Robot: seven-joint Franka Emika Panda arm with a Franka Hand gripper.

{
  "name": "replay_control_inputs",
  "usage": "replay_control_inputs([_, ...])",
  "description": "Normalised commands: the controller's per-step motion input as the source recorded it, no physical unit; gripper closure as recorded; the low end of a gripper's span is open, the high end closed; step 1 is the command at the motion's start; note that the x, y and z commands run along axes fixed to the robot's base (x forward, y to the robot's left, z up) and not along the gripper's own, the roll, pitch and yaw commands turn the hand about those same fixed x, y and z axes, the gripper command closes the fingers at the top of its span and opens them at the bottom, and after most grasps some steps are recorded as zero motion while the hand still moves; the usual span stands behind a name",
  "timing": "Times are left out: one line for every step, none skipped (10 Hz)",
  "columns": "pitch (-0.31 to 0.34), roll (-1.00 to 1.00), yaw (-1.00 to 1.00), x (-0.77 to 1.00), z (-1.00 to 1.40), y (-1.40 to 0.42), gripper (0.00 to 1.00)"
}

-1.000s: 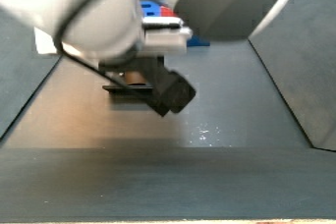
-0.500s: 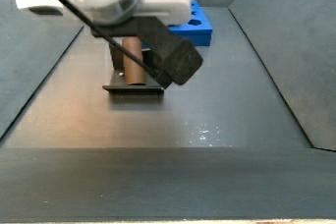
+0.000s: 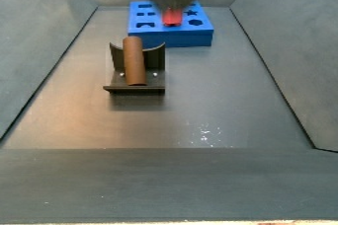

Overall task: Pick up the round object. Move up. Place the round object on the fixture. Regrasp the round object. Move to above the board. Insert the round object.
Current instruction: Regrasp the round object.

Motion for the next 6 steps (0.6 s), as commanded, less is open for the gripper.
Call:
replay_control_inputs([0.032,1.00,0.01,-0.05,0.12,-0.51,0.00])
replay_control_inputs([0.030,1.00,0.01,-0.03,0.06,-0.39,0.00])
replay_control_inputs([0.028,1.00,0.01,-0.03,0.05,-0.12,0.00])
replay_control_inputs([0.024,1.00,0.01,-0.04,0.04,0.02,0.00])
replay_control_inputs([0.021,1.00,0.01,-0.04,0.02,0.01,0.00])
replay_control_inputs([0.018,1.00,0.01,-0.03,0.01,0.00,0.00])
